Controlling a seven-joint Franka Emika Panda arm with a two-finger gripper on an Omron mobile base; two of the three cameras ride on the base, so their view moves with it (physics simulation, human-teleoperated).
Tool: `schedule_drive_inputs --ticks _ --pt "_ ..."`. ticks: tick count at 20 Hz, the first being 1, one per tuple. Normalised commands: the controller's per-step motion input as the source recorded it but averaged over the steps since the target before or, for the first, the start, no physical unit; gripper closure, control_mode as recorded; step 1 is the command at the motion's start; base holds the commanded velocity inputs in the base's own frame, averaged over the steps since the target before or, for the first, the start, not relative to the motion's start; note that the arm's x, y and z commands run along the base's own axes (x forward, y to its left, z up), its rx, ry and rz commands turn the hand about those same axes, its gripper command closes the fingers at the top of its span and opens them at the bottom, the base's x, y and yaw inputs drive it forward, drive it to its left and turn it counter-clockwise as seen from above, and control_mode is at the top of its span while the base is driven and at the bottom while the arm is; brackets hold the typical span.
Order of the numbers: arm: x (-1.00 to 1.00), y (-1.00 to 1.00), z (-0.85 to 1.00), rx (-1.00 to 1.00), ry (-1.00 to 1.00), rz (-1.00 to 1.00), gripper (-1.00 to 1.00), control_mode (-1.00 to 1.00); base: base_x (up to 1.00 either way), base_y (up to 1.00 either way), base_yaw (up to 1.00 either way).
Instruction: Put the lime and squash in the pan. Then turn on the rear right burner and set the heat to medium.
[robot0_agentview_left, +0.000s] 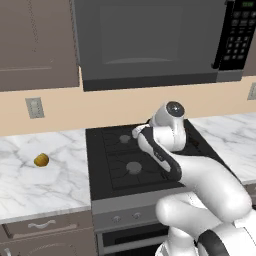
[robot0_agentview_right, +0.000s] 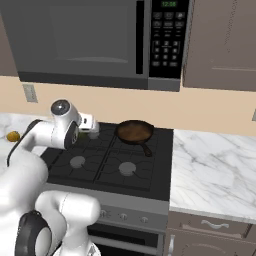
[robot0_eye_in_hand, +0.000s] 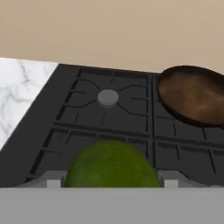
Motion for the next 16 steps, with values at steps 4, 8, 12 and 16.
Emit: schedule_drive_inputs --ticks 4,8,12,16 --pt "0.46 -0.39 0.00 0.00 0.15 -0.18 1.00 -1.00 0.00 0.00 0.00" --pt "0.25 -0.53 -0.01 0.00 0.03 -0.20 1.00 -1.00 0.00 0.00 0.00" --pt "0.43 -0.50 -0.02 0.00 0.00 -0.13 1.00 -1.00 0.00 0.00 0.00" --pt "0.27 -0.35 -0.01 0.00 0.00 0.00 1.00 -1.00 0.00 0.00 0.00"
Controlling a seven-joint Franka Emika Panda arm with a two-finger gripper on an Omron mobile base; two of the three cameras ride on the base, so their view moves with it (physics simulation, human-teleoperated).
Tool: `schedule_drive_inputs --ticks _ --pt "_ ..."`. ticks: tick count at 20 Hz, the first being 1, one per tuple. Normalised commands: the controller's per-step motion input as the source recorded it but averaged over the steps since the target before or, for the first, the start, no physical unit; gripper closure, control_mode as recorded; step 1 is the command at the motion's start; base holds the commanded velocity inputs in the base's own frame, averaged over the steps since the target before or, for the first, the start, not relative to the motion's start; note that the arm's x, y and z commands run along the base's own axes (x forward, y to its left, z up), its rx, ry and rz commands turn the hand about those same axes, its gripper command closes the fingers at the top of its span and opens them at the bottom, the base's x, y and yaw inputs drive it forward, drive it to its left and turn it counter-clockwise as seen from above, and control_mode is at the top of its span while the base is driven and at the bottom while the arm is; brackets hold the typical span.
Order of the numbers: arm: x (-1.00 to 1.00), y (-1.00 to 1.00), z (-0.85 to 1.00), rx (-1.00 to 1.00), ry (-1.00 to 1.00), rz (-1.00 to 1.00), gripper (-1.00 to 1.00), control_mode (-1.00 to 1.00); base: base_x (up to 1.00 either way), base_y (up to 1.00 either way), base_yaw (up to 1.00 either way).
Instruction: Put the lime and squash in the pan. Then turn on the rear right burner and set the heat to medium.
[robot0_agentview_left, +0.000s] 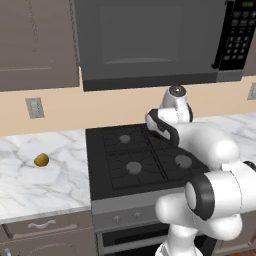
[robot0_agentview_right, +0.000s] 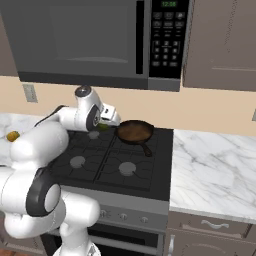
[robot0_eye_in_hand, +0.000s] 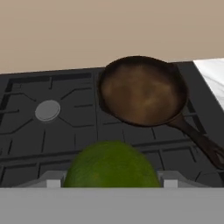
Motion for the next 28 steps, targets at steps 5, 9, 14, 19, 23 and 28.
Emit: schedule_drive_inputs --ticks 5,9,14,19,23,28 --pt "0.25 -0.45 -0.15 0.02 0.00 0.00 1.00 -1.00 0.00 0.00 0.00" --pt "0.26 -0.41 -0.07 0.00 0.00 0.00 1.00 -1.00 0.00 0.00 0.00" --pt "0.22 -0.28 -0.05 0.00 0.00 0.00 1.00 -1.00 0.00 0.00 0.00" --pt "0.05 -0.19 -0.21 0.00 0.00 0.00 1.00 -1.00 0.00 0.00 0.00" --pt "0.00 -0.01 -0.21 0.02 0.00 0.00 1.00 -1.00 0.00 0.00 0.00" --pt "0.04 0.00 -0.06 0.00 0.00 0.00 1.00 -1.00 0.00 0.00 0.00"
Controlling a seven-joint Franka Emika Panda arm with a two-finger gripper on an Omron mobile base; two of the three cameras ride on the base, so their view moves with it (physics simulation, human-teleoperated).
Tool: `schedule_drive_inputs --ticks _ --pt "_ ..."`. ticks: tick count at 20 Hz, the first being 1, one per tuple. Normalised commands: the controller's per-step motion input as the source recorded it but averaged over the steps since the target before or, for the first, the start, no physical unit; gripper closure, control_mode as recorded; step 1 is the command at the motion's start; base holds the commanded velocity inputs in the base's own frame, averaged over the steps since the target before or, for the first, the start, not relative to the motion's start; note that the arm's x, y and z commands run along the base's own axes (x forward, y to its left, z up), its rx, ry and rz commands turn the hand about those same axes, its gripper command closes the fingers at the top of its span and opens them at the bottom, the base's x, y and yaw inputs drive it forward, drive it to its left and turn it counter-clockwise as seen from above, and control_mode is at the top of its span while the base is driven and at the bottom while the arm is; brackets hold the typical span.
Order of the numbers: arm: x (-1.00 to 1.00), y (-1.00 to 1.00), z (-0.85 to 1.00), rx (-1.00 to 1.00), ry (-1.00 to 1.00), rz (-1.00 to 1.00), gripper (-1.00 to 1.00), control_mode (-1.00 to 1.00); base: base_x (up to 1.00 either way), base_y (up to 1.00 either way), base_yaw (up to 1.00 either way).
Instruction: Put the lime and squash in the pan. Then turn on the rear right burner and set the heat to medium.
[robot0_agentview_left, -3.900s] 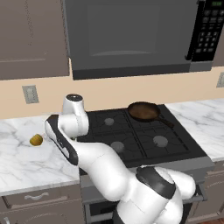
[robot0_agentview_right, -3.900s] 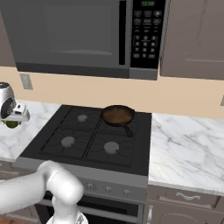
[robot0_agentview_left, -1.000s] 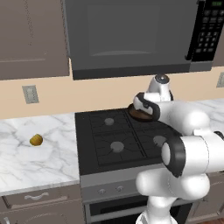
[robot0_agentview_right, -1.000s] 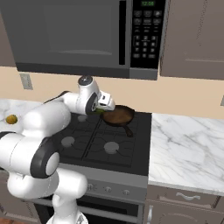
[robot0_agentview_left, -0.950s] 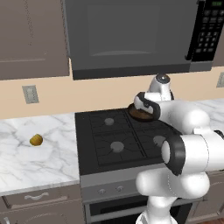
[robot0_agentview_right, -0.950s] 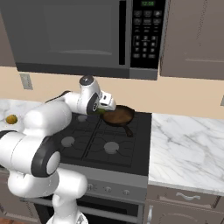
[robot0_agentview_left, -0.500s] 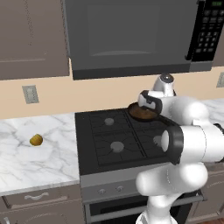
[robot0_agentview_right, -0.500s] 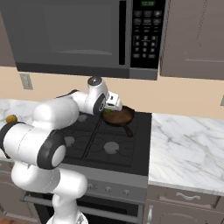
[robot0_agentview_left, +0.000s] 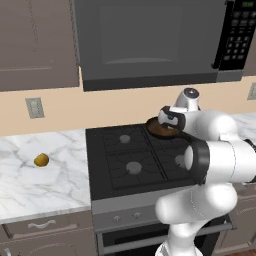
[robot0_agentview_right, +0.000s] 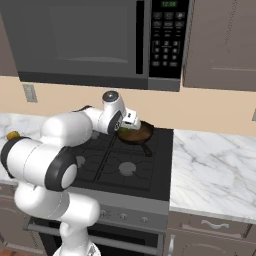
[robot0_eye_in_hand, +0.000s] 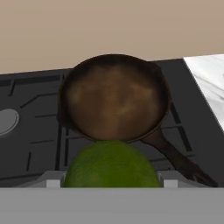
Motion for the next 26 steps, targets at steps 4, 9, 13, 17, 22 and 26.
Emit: schedule_drive_inputs --ticks 4,9,13,17,22,26 --pt "0.17 0.00 -0.26 0.00 0.00 0.00 1.00 -1.00 0.00 0.00 0.00" --pt "0.28 0.00 -0.23 0.00 0.03 0.00 1.00 -1.00 0.00 0.00 0.00" --pt "0.21 -0.01 -0.11 0.00 0.01 0.00 1.00 -1.00 0.00 0.00 0.00" --pt "0.05 -0.07 -0.07 0.00 0.00 0.00 1.00 -1.00 0.00 0.00 0.00" --pt "0.26 -0.10 0.00 0.00 0.00 0.00 1.00 -1.00 0.00 0.00 0.00" --pt "0.42 -0.06 0.00 0.00 0.00 0.00 1.00 -1.00 0.00 0.00 0.00"
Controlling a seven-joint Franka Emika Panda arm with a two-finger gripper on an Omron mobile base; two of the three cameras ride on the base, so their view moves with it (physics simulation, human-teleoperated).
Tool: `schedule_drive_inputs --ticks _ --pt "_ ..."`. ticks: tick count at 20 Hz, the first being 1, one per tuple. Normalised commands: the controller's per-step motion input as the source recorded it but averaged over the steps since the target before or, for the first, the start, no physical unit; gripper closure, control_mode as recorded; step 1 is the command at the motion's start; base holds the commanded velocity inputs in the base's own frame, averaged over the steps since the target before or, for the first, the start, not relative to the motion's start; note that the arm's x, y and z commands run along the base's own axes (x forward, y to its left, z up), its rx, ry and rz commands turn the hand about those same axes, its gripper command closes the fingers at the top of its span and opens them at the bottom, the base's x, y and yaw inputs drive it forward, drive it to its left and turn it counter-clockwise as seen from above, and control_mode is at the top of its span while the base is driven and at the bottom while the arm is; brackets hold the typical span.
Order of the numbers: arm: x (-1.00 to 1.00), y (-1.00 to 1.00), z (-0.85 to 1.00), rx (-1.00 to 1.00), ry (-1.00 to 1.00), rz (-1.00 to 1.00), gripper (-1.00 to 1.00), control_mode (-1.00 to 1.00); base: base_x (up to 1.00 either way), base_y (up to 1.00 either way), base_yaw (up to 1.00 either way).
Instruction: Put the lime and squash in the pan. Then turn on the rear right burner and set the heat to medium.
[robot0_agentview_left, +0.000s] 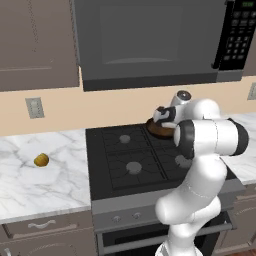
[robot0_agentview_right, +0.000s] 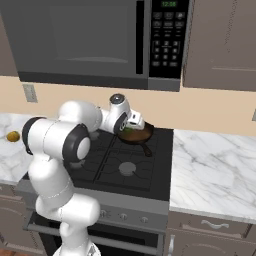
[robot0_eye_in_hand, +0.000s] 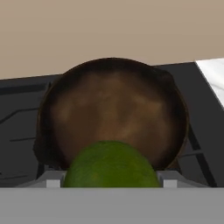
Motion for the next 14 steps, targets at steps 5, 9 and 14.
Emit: schedule_drive_inputs --ticks 5,9,14 --pt "0.28 -0.09 -0.07 0.00 0.00 0.00 1.00 -1.00 0.00 0.00 0.00" --pt "0.21 -0.07 -0.21 0.00 0.00 0.00 1.00 -1.00 0.00 0.00 0.00" --pt "0.14 -0.05 -0.26 0.00 0.00 0.00 1.00 -1.00 0.00 0.00 0.00"
